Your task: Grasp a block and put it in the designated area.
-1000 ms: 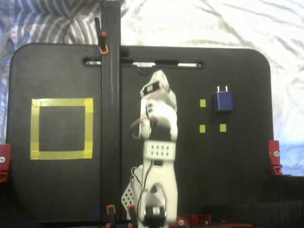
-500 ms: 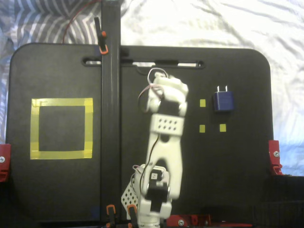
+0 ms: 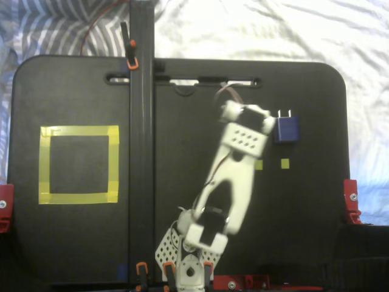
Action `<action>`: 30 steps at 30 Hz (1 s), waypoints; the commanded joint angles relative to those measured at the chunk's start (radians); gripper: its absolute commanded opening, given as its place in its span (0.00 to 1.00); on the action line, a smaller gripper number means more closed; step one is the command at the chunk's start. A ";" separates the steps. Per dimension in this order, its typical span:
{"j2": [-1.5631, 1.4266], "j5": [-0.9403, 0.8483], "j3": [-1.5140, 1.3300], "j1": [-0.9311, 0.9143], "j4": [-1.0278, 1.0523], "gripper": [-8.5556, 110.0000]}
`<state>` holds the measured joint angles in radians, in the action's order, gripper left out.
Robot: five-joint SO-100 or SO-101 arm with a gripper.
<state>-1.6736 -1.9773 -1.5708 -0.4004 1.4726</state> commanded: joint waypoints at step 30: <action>0.488 -0.272 0.422 -0.371 -0.193 0.07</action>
<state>-1.1842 -2.2365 -1.1904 -0.7563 1.2885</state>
